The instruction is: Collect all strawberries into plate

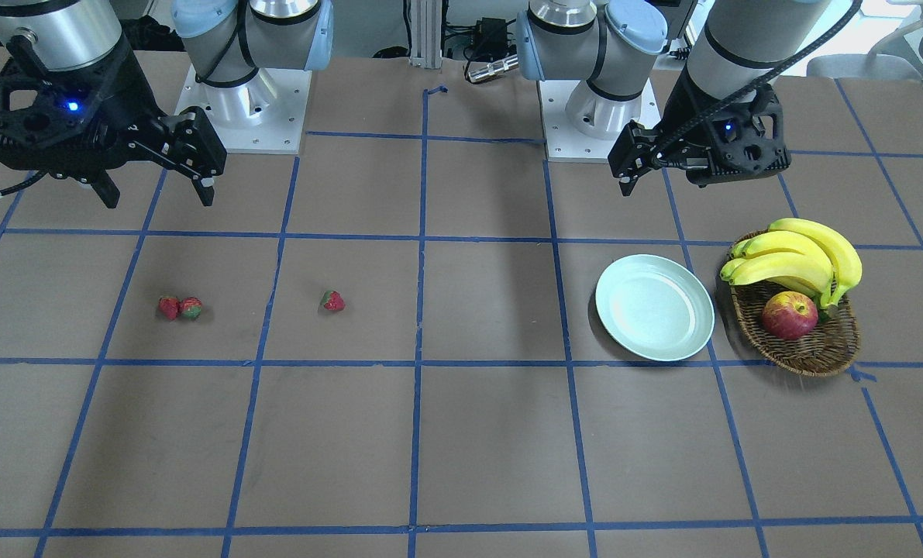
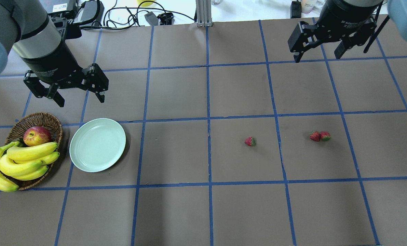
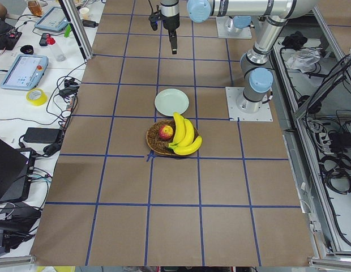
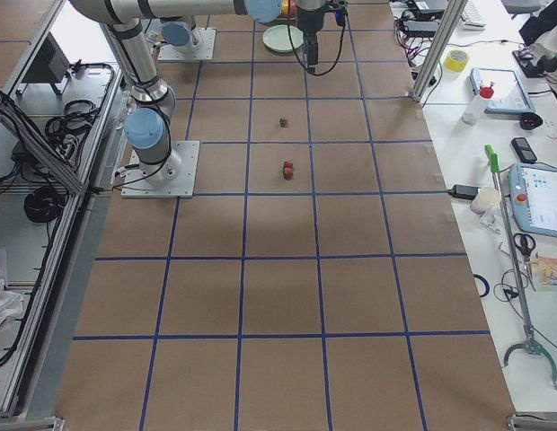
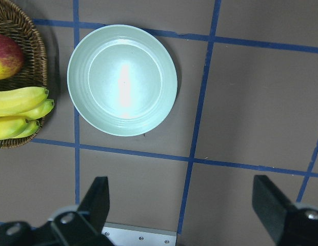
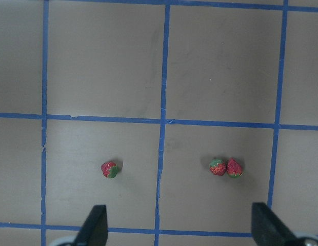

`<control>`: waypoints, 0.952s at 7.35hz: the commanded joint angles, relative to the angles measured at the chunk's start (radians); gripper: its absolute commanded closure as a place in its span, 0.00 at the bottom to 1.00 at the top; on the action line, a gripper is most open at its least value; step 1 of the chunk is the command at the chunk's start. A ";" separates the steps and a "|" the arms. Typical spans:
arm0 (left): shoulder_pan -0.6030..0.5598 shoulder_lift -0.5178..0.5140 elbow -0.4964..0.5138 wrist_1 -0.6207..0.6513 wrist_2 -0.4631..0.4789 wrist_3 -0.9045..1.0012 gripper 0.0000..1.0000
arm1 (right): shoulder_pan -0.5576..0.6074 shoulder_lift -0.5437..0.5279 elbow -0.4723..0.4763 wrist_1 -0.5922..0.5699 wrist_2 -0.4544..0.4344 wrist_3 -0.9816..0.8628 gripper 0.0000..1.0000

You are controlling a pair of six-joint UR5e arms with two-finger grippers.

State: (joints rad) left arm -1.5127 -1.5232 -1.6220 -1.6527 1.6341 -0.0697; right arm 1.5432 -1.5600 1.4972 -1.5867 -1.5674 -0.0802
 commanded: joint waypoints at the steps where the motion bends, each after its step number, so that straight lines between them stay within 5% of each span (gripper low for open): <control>1: 0.000 0.000 -0.001 0.001 0.001 0.001 0.00 | 0.000 0.000 0.000 -0.001 0.000 -0.001 0.00; 7: -0.001 -0.002 0.001 0.004 -0.002 -0.001 0.00 | 0.001 -0.002 0.002 0.001 0.007 0.008 0.00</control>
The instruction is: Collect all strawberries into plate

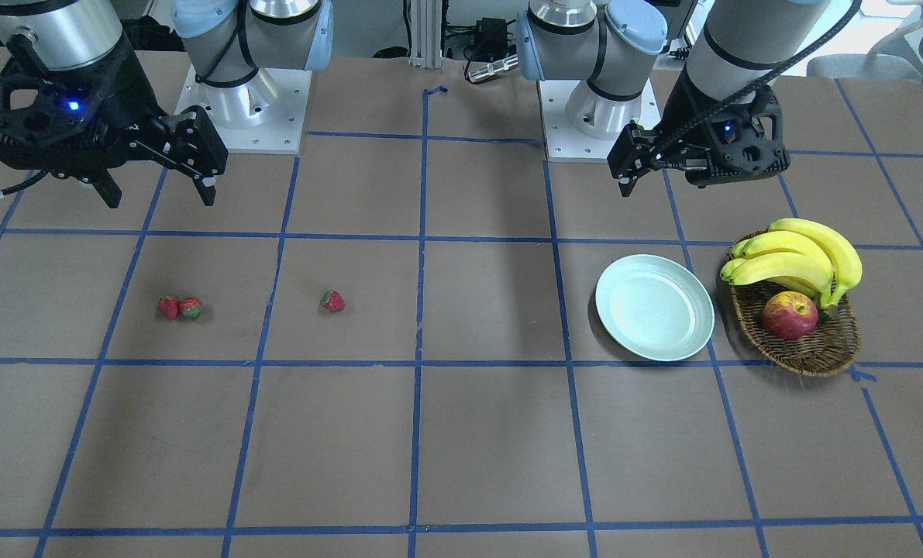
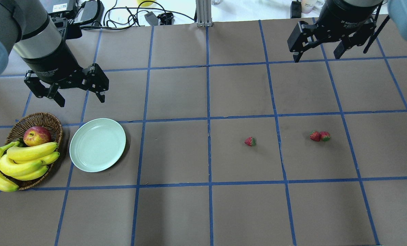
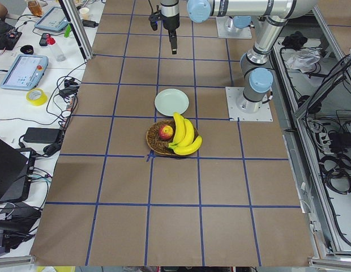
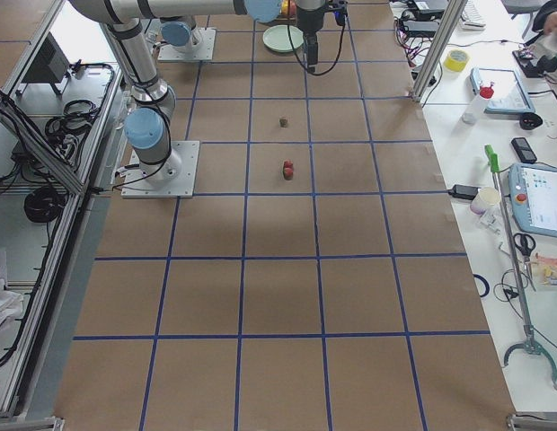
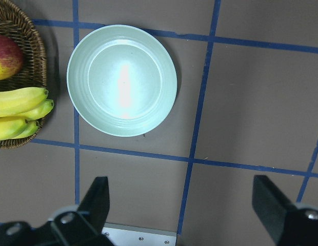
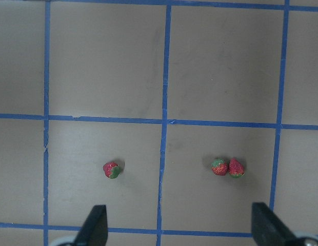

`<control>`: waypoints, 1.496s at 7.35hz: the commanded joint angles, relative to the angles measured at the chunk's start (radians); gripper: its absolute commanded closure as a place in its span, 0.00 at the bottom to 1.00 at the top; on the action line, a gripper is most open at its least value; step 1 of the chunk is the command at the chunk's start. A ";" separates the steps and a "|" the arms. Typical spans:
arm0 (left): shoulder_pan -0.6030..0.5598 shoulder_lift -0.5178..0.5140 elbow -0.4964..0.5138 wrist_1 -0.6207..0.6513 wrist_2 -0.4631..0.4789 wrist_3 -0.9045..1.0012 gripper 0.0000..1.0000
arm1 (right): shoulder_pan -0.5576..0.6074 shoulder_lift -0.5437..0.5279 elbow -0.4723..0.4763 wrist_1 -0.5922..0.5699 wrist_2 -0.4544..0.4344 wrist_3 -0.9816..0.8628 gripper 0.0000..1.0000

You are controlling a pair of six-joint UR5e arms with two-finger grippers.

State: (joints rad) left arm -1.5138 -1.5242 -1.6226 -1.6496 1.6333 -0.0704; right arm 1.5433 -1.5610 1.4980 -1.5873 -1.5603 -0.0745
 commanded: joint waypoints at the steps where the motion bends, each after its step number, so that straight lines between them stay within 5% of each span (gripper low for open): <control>1: 0.000 -0.001 0.000 0.001 -0.001 0.000 0.00 | 0.000 0.002 0.001 0.000 0.002 0.001 0.00; 11: -0.002 -0.004 0.000 0.027 -0.007 -0.002 0.00 | 0.000 0.002 0.001 -0.016 -0.007 -0.005 0.00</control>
